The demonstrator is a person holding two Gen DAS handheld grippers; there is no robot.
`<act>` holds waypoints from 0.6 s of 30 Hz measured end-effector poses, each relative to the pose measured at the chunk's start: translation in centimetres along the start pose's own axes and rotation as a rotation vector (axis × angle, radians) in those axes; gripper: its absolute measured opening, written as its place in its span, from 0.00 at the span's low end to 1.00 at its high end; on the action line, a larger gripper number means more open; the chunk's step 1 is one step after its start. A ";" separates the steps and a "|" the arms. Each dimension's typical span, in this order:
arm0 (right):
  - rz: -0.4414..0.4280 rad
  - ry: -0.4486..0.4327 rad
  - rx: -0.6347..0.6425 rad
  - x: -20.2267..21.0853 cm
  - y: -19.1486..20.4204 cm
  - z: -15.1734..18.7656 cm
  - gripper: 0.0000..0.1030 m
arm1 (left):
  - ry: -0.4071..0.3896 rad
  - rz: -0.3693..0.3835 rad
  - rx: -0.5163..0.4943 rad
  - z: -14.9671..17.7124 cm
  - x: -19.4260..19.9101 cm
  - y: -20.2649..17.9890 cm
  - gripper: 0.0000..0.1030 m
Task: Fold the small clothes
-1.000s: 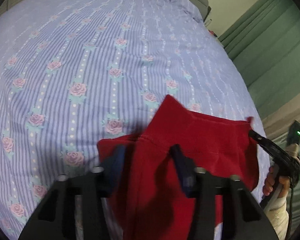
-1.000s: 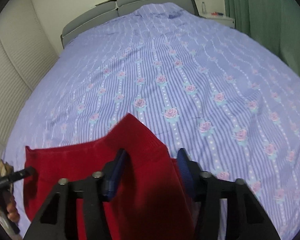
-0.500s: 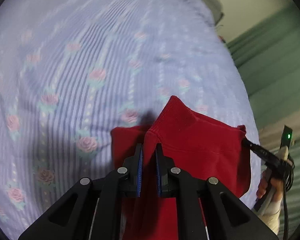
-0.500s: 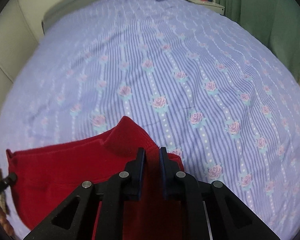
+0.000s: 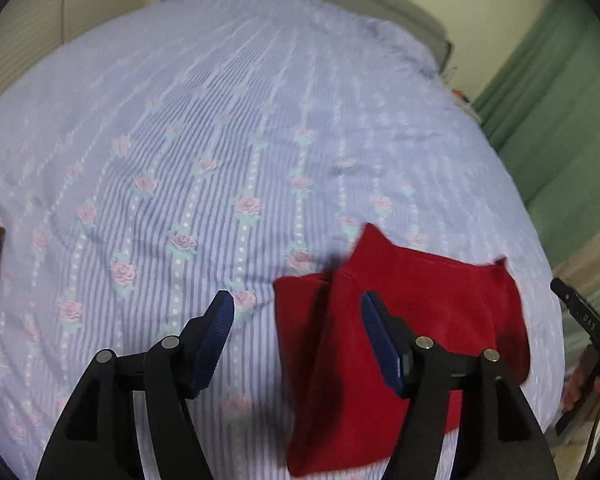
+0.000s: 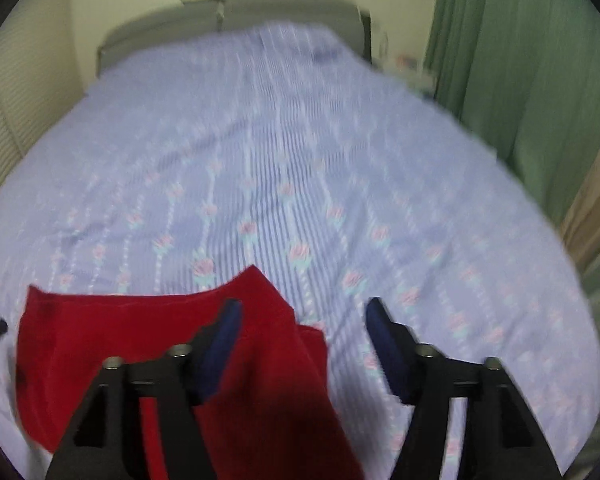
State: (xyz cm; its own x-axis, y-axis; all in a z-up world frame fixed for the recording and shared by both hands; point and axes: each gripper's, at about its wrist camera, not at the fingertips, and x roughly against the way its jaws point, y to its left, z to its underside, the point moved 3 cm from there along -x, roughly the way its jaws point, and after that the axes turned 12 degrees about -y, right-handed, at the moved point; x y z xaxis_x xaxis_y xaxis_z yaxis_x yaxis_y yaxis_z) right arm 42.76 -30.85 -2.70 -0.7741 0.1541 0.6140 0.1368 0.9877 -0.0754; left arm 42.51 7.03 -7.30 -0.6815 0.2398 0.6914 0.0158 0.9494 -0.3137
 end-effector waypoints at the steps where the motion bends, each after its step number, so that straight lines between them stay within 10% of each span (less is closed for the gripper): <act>1: -0.006 -0.021 0.011 1.0 0.0 0.0 0.66 | -0.005 0.004 -0.007 0.2 0.5 -0.1 0.63; 7: -0.023 -0.077 0.087 4.5 -0.7 3.8 0.66 | -0.023 0.027 0.010 4.7 2.4 -0.5 0.65; 18: -0.021 -0.119 -0.189 6.5 -4.7 13.7 0.66 | -0.118 -0.031 0.158 11.0 3.9 0.3 0.64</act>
State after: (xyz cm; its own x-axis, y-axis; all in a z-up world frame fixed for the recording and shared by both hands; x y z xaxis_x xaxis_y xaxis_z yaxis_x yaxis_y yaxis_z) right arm 28.63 -34.17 -9.14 -0.8439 0.1464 0.5161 0.2244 0.9702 0.0918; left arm 31.78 6.05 -11.83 -0.7612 0.1762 0.6242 -0.1158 0.9100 -0.3980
